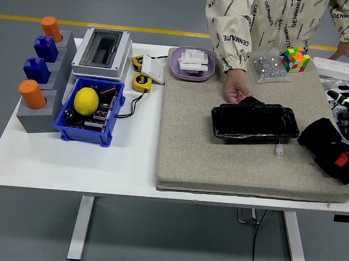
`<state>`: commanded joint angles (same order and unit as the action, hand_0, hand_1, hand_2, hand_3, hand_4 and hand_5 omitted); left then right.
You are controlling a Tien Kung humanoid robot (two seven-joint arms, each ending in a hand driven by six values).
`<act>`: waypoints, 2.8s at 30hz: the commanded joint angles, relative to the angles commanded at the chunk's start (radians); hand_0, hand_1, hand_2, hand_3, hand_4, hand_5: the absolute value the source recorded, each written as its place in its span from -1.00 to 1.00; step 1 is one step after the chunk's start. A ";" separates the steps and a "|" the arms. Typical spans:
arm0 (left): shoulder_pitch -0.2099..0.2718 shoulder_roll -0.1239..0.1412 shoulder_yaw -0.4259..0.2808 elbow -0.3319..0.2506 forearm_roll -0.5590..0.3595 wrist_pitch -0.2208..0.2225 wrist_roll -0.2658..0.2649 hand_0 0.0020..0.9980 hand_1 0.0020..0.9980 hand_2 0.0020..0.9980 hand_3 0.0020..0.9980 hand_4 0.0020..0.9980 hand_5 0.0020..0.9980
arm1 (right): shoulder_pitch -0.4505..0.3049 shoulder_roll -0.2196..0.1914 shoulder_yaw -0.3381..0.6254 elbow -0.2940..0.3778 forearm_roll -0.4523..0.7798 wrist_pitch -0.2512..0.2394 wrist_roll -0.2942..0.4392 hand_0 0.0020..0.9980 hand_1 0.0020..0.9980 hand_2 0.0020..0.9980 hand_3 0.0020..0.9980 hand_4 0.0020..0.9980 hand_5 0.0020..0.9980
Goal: Pick the rag up,wipe the panel,place it on the desk
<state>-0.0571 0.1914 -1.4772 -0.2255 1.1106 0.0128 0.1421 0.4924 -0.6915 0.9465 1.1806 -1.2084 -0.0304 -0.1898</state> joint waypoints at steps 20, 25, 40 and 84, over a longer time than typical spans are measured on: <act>0.004 0.003 0.005 -0.001 -0.001 0.000 0.000 0.22 0.28 0.31 0.12 0.26 -0.12 | 0.006 0.014 -0.095 0.006 -0.793 -0.014 -0.096 0.62 0.52 0.66 0.67 1.00 0.33; 0.006 0.003 0.007 0.000 -0.003 0.000 0.000 0.22 0.28 0.31 0.12 0.26 -0.12 | 0.002 0.036 -0.084 0.003 -1.007 -0.005 -0.113 0.62 0.52 0.66 0.65 1.00 0.34; 0.005 0.003 0.007 0.000 -0.003 0.000 0.000 0.22 0.28 0.31 0.12 0.26 -0.12 | -0.018 0.132 0.033 -0.042 -0.796 -0.132 -0.209 0.58 0.50 0.64 0.60 1.00 0.28; 0.010 -0.007 0.024 0.001 -0.017 -0.001 0.000 0.22 0.28 0.31 0.12 0.26 -0.12 | -0.083 0.304 0.085 -0.234 -0.678 -0.272 -0.080 0.58 0.46 0.57 0.57 1.00 0.25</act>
<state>-0.0473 0.1841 -1.4529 -0.2244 1.0934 0.0116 0.1425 0.4089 -0.3874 1.0311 0.9464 -1.8864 -0.3023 -0.2701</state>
